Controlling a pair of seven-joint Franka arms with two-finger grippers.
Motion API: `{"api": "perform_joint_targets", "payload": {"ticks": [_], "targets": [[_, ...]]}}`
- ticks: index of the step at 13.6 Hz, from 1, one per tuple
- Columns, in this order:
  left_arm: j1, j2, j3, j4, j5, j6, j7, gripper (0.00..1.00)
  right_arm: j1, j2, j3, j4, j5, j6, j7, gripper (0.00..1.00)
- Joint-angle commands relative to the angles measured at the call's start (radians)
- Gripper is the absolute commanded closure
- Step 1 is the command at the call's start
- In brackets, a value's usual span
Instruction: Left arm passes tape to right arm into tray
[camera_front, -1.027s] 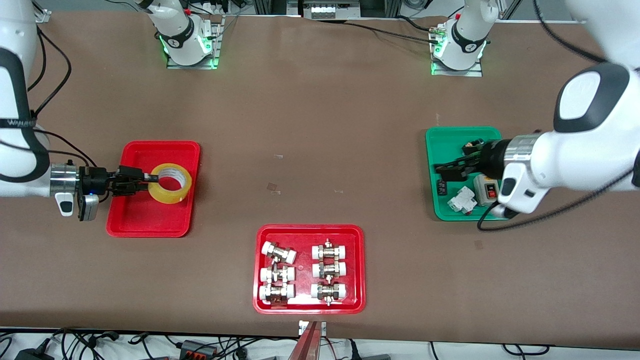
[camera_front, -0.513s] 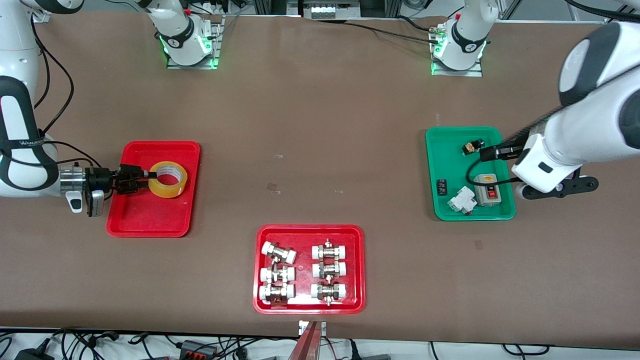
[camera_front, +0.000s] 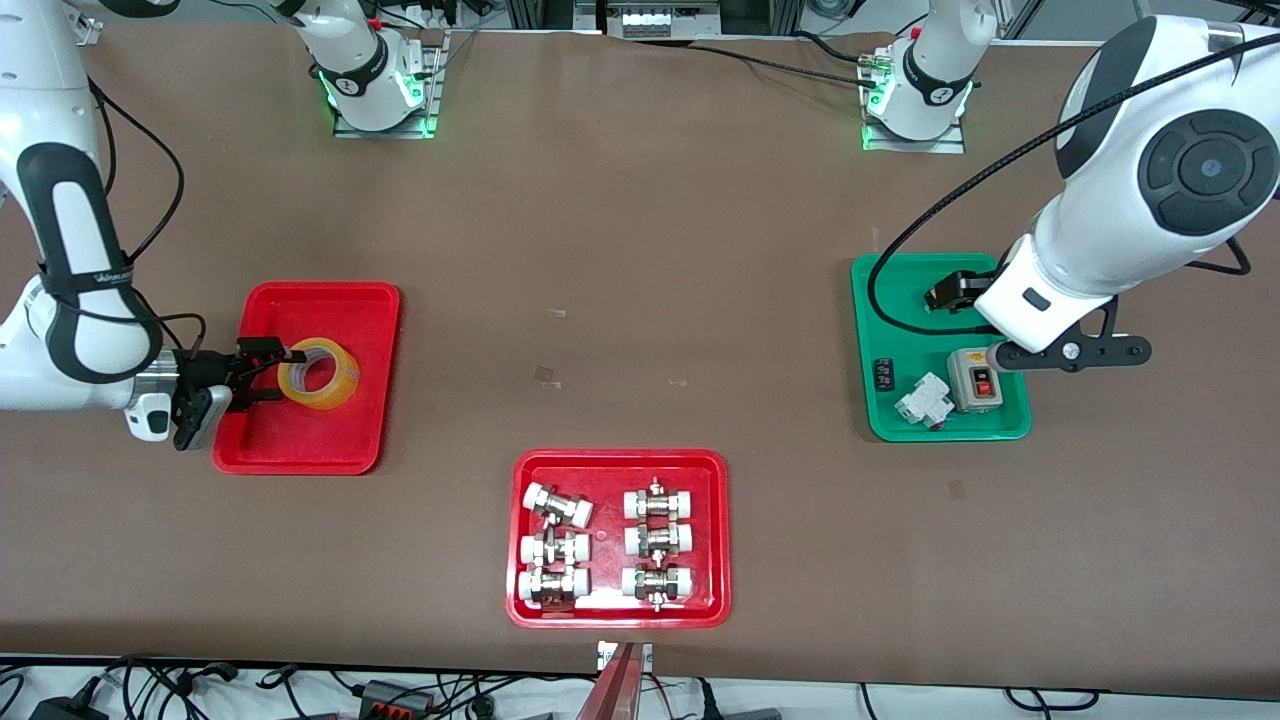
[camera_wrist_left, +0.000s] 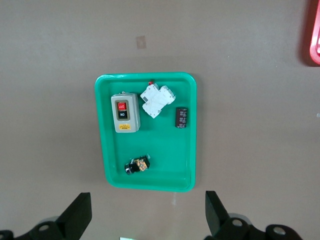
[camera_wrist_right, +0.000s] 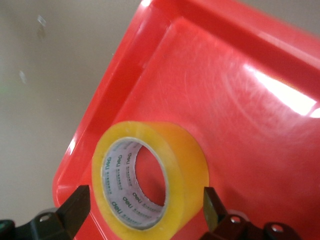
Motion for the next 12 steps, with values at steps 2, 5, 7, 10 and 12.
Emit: {"api": "perform_joint_targets", "payload": {"ticks": [2,5,7,10,12], "targets": [[0.034,-0.139,-0.005,-0.200,-0.031,0.106,0.038,0.00,0.123,-0.183,-0.007,-0.020,-0.217,-0.002,0.292,0.00],[0.051,-0.136,-0.002,-0.194,-0.034,0.114,0.128,0.00,0.206,-0.318,-0.007,-0.020,-0.333,-0.085,0.575,0.00],[0.068,-0.139,-0.003,-0.206,-0.035,0.129,0.139,0.00,0.252,-0.406,-0.007,-0.018,-0.362,-0.153,0.767,0.00],[0.076,-0.153,-0.005,-0.232,-0.037,0.143,0.141,0.00,0.275,-0.536,0.004,-0.014,-0.382,-0.271,0.981,0.00],[0.068,-0.170,0.010,-0.239,-0.041,0.152,0.174,0.00,0.313,-0.621,0.005,-0.015,-0.390,-0.343,1.094,0.00]]}}
